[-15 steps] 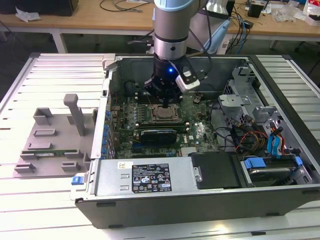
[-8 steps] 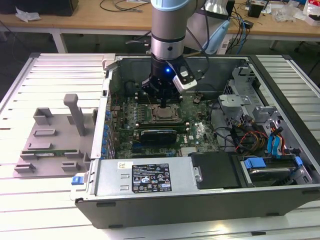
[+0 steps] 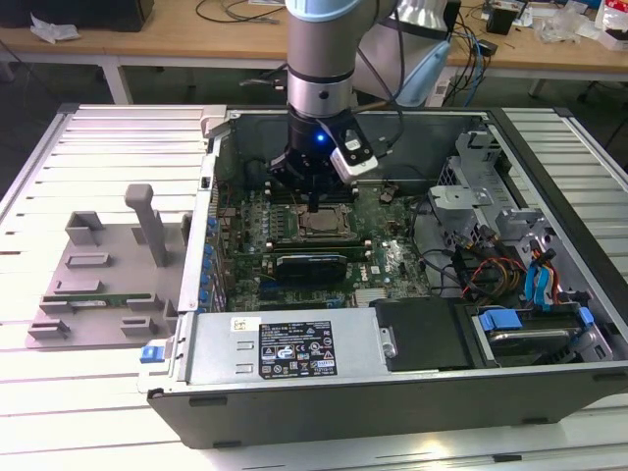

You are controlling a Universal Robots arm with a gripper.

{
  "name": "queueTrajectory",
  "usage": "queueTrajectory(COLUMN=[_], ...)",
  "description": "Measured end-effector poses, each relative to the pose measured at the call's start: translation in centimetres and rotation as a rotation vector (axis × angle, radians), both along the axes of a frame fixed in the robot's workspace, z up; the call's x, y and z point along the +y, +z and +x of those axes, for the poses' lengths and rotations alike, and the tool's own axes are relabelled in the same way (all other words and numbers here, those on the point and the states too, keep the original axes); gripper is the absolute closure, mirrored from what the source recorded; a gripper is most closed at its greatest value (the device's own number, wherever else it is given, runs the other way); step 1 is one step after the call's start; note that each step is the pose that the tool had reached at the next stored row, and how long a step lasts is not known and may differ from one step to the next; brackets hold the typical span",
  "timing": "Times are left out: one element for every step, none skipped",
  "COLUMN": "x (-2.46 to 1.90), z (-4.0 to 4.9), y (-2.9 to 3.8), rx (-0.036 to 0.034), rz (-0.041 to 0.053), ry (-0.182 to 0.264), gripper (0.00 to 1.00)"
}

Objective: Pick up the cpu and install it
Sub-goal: 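Install the first cpu locking lever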

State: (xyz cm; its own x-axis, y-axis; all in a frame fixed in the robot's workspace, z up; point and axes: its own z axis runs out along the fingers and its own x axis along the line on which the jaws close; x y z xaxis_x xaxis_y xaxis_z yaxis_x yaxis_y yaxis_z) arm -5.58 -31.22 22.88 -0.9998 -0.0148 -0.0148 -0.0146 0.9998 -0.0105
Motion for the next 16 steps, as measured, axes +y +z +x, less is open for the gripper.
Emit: queueTrajectory(x=[0.00,0.00,0.00,0.00,0.00,0.00,0.00,0.00,0.00,0.00,0.00,0.00,0.00,0.00,0.01,0.00], z=[-0.07,-0.24,-0.35,-0.41,-0.47,-0.60,-0.70,-0.79,-0.93,-1.07,-1.18,-1.33,-1.53,-1.77,-1.92,-1.98], y=[0.00,0.00,0.00,0.00,0.00,0.00,0.00,0.00,0.00,0.00,0.00,0.00,0.00,0.00,0.00,0.01], rx=[0.0000,0.0000,-0.0001,0.0000,0.0000,0.0000,-0.0001,0.0000,0.0000,0.0000,0.0000,0.0000,0.0000,0.0000,-0.0001,-0.0003], rz=[0.0001,0.0000,0.0000,0.0001,0.0000,0.0000,0.0001,0.0000,0.0000,0.0000,0.0000,0.0000,0.0000,0.0000,0.0001,-0.0002], ry=[0.000,0.000,0.000,0.000,0.000,0.000,0.000,0.000,0.000,0.000,0.000,0.000,0.000,0.000,0.000,0.000], gripper=[0.89,0.89,0.89,0.89,0.89,0.89,0.89,0.89,0.89,0.89,0.89,0.89,0.89,0.89,0.89,0.89])
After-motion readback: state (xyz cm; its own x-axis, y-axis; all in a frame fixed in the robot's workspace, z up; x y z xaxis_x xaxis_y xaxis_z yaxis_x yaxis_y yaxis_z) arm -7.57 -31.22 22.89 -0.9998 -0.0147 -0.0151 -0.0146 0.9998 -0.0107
